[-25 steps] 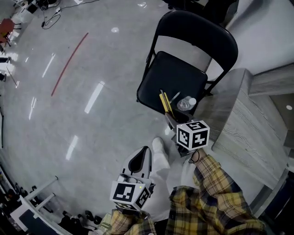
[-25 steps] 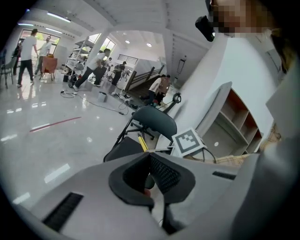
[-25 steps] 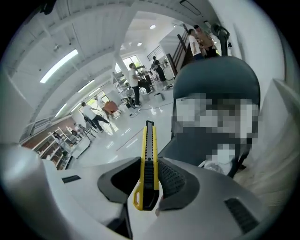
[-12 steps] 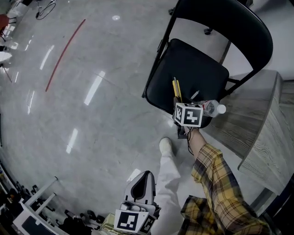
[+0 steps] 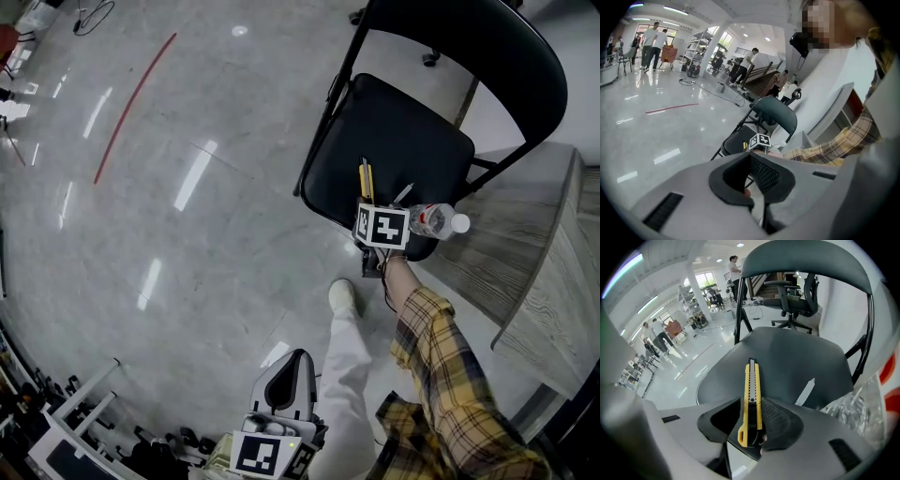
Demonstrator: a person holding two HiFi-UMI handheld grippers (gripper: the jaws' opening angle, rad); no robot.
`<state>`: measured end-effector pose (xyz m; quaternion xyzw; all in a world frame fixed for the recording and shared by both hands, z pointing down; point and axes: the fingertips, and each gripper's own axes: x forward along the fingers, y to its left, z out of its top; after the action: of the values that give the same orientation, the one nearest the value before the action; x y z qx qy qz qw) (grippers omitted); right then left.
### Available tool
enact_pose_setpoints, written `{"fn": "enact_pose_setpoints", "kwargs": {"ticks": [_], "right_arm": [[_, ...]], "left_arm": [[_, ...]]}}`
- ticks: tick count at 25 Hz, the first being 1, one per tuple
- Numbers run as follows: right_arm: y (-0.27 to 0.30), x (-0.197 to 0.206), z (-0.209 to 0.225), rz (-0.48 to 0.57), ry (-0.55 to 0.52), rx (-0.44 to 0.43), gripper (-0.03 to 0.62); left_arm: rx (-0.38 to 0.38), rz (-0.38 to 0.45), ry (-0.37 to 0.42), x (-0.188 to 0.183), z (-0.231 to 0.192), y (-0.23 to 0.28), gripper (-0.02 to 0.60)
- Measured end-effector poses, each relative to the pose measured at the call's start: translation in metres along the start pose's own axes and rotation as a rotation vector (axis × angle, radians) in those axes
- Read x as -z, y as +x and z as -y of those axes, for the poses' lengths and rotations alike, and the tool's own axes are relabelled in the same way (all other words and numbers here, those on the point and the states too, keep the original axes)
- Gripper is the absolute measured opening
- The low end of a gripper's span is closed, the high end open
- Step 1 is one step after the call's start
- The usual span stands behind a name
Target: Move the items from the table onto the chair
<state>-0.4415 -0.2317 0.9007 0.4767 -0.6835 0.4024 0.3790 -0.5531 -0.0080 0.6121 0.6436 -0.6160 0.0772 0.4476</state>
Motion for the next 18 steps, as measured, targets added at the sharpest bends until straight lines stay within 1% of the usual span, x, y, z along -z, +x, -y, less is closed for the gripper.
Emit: {"fn": "enact_pose_setpoints", "kwargs": {"ticks": [3,6,9,10,12,14,16,18], "right_arm": [[-0.010,-0.002,-0.002,0.018,0.010,-0.030,0.140],[-0.029,-0.003,-0.004,0.040,0.017,-0.045,0.140],[-0.061,-0.004,-0.016,0.057,0.034,-0.103,0.140],[-0.076,-0.009,-0.023,0.069,0.034,-0.130,0.140],[-0.114,-0.027,-0.039,0.115,0.025,-0.193,0.140],[-0.166,-0.045,-0.053,0.171,0.026,-0.271,0.140],[-0.227,-0.062,-0.062,0.224,0.044,-0.370,0.138],[-0.291,-0.083,-0.063,0.304,0.059,-0.459,0.138]], "left_arm": [[0.014,0.002,0.019,-0.002,0.007,-0.001,0.005],[0.062,0.019,0.044,-0.008,0.022,-0.006,0.005],[0.061,0.016,0.098,-0.015,0.031,-0.014,0.005],[0.061,0.030,0.115,-0.023,0.034,-0.016,0.005],[0.072,0.077,0.137,-0.048,0.044,-0.020,0.005],[0.088,0.116,0.149,-0.072,0.061,-0.027,0.005],[0.115,0.149,0.169,-0.094,0.085,-0.034,0.005],[0.160,0.181,0.204,-0.114,0.115,-0.038,0.005]]}}
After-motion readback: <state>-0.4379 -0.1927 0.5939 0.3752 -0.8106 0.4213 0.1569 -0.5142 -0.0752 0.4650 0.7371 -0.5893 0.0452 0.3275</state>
